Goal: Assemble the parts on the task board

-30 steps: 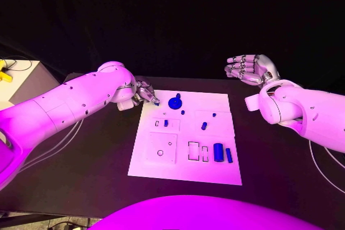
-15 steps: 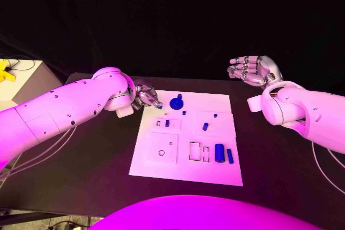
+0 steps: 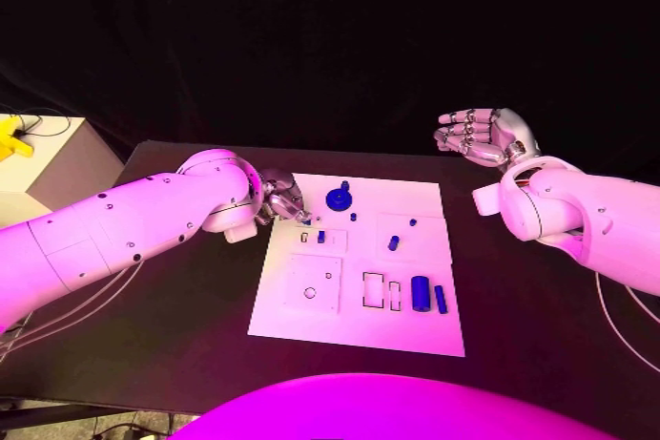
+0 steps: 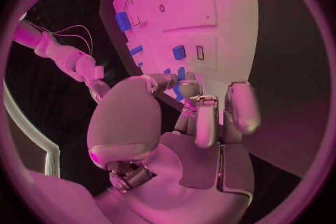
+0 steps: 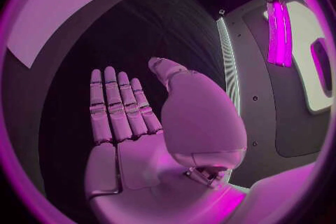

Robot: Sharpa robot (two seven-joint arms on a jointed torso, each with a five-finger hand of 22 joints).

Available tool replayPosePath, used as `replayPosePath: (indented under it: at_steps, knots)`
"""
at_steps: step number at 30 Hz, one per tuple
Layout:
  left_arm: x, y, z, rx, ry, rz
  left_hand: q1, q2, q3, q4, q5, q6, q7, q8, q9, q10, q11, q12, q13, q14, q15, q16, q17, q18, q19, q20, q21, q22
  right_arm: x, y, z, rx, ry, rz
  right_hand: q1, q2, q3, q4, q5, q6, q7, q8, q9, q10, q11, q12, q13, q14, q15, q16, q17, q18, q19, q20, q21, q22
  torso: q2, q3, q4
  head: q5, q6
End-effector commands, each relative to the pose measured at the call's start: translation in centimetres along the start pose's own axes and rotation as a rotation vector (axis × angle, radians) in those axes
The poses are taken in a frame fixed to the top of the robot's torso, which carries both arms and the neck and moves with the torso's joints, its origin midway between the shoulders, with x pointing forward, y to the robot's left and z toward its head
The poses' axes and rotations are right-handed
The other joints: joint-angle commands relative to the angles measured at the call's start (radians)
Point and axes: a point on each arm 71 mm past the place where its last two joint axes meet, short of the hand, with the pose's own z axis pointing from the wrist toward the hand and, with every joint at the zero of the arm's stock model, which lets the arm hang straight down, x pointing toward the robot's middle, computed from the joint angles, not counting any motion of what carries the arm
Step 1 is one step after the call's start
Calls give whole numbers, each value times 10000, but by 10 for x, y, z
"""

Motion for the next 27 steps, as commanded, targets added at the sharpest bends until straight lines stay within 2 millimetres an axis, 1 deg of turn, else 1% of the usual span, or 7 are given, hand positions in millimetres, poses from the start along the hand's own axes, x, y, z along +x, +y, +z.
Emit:
replayPosePath:
  at_steps: [1, 2, 4, 7, 12, 14, 27]
  knots:
    - [4, 1, 2, -197, -38, 256, -21, 51, 1609, -1545, 38, 128, -58, 53, 760, 38, -5, 41, -2, 941, -63, 27, 2330, -1, 96, -13, 64, 23, 2, 1, 0, -95, 165, 65, -72, 59, -21, -51, 61, 59, 742, -37, -9, 67, -26, -37, -6, -63, -3, -19, -9, 41, -71, -33, -24, -11, 11, -1, 3, 11, 2]
    - [5, 1, 2, -213, -13, 272, -21, 51, 1609, -1545, 38, 128, -58, 53, 760, 38, -5, 41, -2, 941, -63, 27, 2330, -1, 96, -13, 64, 23, 2, 1, 0, -94, 166, 69, -72, 59, -21, -51, 61, 59, 742, -37, -9, 67, -26, -37, -6, -63, -3, -19, -9, 41, -71, -33, -24, -11, 13, -4, 4, 9, 2]
    - [8, 2, 3, -249, 37, 318, -22, 52, 1612, -1546, 39, 128, -59, 53, 761, 42, -5, 45, 6, 938, -63, 20, 2319, 0, 93, -13, 60, 15, 1, 0, -1, -87, 164, 73, -72, 59, -21, -51, 61, 59, 742, -37, -9, 67, -26, -37, -6, -63, -3, -19, -9, 41, -71, -33, -24, -11, 13, 2, -2, 3, 2]
    - [10, 2, 3, -282, 65, 416, -28, 52, 1624, -1551, 43, 130, -61, 55, 761, 51, -7, 52, 18, 938, -66, 21, 2320, -1, 97, -15, 65, 23, 1, 0, -1, -74, 152, 73, -72, 59, -21, -51, 61, 59, 742, -37, -9, 67, -26, -37, -6, -63, -3, -19, -9, 41, -71, -33, -24, -11, 15, -3, 0, 12, 2]
    - [12, 2, 4, -343, 110, 628, -36, 51, 1635, -1556, 48, 132, -62, 58, 762, 50, -9, 47, 10, 937, -68, 18, 2315, 0, 96, -17, 63, 20, 1, 0, -1, -70, 152, 76, -72, 59, -21, -51, 61, 59, 742, -37, -9, 67, -26, -37, -6, -63, -3, -19, -9, 41, -71, -33, -24, -11, 3, 7, 7, 17, 2]
    - [13, 2, 4, -360, 191, 731, -48, 49, 1645, -1558, 54, 135, -63, 62, 764, 55, -10, 48, 15, 941, -70, 25, 2327, -1, 99, -19, 65, 24, 1, 0, -1, -71, 156, 79, -72, 59, -21, -51, 61, 59, 742, -37, -9, 67, -26, -37, -6, -63, -3, -19, -9, 41, -71, -33, -24, -11, 7, 3, 2, 19, 2]
    - [16, 4, 6, -519, 368, 1129, -95, 31, 1699, -1589, 89, 151, -74, 84, 773, 68, -20, 49, 23, 938, -79, 21, 2319, -1, 102, -28, 67, 26, 1, 0, -1, -69, 161, 81, -72, 59, -21, -51, 61, 59, 742, -37, -9, 67, -26, -37, -6, -63, -3, -19, -9, 41, -71, -33, -24, -11, 8, 8, 0, 28, 2]
